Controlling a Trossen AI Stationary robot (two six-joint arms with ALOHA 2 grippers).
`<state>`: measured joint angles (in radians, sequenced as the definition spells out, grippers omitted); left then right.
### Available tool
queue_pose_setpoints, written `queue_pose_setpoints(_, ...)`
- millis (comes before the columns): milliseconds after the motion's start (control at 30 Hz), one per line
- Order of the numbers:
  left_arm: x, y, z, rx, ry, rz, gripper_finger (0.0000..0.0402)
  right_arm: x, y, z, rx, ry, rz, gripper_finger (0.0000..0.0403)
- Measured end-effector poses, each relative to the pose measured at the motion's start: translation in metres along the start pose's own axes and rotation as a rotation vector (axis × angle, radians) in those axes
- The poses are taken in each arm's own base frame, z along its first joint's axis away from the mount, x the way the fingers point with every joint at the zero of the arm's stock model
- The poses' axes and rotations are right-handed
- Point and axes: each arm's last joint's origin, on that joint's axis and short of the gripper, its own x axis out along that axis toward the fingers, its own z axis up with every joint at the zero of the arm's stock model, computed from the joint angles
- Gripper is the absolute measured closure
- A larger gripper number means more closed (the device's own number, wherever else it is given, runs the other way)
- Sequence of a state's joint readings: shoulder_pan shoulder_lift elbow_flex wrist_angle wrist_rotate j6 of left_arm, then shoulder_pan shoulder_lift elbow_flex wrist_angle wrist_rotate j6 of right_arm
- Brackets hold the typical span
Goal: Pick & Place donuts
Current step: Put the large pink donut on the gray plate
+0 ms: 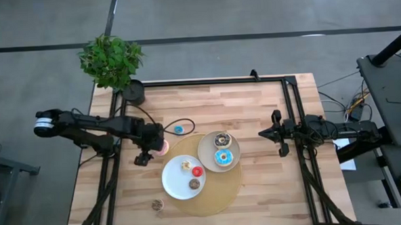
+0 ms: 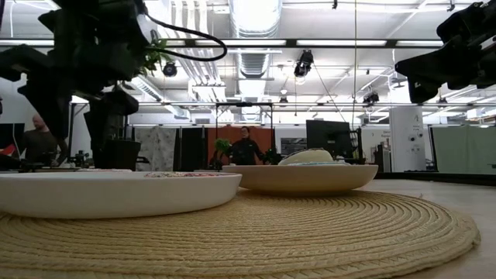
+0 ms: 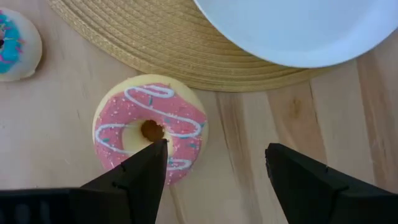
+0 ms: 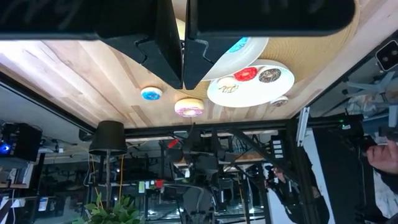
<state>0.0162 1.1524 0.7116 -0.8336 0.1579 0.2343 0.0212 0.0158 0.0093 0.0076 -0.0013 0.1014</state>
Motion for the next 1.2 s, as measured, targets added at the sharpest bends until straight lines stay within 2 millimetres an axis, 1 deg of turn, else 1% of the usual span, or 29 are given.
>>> queue_pose_setpoints(533, 0.018, 0.005, 0.005, 0.036, 0.071, 0.012, 0.0159, 0.000, 0.000, 0.000, -0.001, 0.000, 0.000, 0.0394)
queue_pose_setpoints(1200, 0.038, 0.010, 0.009, 0.029, 0.141, 0.036, 0.0159, 0.000, 0.000, 0.000, 0.000, 0.000, -0.001, 0.0394)
